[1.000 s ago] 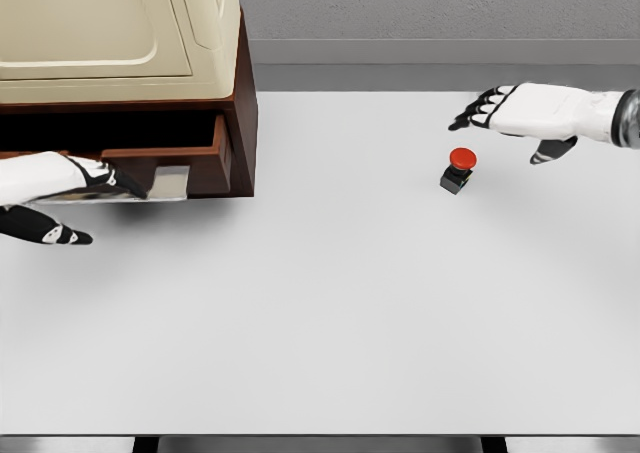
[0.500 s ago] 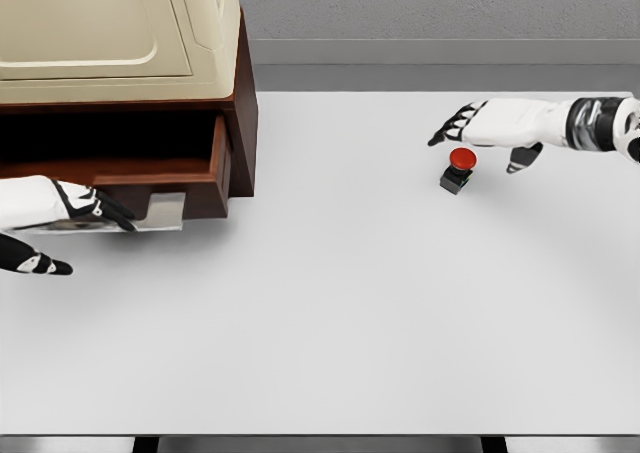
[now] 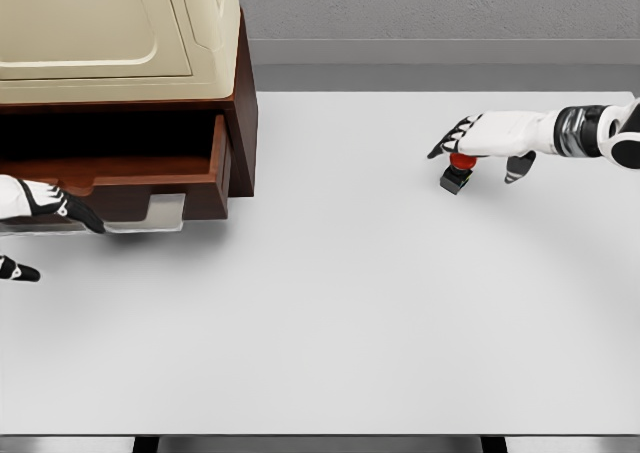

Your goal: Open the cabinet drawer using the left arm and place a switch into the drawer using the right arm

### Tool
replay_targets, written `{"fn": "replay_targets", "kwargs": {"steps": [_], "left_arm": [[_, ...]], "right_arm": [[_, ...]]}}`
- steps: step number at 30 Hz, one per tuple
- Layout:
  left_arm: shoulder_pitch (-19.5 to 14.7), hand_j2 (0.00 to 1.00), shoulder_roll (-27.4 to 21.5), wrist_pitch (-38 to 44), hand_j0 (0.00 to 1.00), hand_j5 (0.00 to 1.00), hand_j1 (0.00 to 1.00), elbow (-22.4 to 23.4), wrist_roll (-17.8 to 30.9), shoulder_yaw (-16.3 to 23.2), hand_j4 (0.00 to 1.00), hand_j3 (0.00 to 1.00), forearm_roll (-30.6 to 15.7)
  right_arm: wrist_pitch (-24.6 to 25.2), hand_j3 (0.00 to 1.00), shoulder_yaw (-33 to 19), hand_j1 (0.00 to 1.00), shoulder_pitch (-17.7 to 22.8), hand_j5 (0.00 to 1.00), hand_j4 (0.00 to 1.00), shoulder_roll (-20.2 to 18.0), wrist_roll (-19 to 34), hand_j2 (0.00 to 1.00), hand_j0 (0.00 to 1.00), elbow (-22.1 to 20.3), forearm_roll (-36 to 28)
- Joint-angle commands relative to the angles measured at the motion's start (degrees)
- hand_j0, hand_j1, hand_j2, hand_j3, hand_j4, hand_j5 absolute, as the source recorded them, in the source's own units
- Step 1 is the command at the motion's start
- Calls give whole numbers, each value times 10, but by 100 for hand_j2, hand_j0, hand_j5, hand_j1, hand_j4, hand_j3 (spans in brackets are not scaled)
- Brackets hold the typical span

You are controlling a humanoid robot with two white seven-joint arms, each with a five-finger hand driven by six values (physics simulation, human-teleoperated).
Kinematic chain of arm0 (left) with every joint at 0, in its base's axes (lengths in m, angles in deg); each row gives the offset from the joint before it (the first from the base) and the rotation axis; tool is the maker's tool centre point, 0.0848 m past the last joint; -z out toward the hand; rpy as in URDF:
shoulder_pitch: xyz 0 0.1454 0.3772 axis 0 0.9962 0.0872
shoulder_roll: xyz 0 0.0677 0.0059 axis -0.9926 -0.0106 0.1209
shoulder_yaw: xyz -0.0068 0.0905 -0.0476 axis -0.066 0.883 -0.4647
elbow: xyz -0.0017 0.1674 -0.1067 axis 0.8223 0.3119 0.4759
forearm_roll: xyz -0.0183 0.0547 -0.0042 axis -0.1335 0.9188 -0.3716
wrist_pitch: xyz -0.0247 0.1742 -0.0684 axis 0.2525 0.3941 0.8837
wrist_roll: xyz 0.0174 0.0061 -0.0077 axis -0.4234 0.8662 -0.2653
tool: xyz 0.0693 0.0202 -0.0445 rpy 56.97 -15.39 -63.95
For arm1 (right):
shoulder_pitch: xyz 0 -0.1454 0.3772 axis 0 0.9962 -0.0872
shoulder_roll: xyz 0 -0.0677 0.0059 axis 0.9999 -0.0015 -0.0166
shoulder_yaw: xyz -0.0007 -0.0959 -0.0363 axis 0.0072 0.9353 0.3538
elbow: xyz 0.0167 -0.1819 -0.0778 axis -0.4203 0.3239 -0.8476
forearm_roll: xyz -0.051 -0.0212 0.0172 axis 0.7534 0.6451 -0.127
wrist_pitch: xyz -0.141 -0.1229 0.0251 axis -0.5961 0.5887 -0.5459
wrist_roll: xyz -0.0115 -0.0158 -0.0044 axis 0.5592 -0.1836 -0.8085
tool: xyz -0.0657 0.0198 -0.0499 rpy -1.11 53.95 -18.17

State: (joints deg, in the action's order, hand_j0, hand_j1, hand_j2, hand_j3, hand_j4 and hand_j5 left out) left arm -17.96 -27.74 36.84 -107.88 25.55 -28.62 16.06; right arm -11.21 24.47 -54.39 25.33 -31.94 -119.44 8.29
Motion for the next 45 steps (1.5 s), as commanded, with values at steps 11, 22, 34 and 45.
{"fn": "replay_targets", "kwargs": {"steps": [11,22,34,45], "left_arm": [[1,91,-125,1,91,91,91,0,0,78,91,91,-108],[39,100,-1,1,100,100,100,0,0,82,100,100,-39],[36,100,-75,1,100,100,100,-1,0,75,100,100,-43],[26,100,-114,1,100,100,100,0,0,59,100,100,-81]], "right_arm": [[1,100,-1,100,-2,100,100,-2,0,100,100,-19,-7],[1,74,1,74,-2,74,74,-2,0,74,74,-19,-7],[1,60,23,60,-2,60,60,2,0,60,60,-19,-13],[1,26,21,26,-12,26,26,0,0,26,26,-19,-40]]}}
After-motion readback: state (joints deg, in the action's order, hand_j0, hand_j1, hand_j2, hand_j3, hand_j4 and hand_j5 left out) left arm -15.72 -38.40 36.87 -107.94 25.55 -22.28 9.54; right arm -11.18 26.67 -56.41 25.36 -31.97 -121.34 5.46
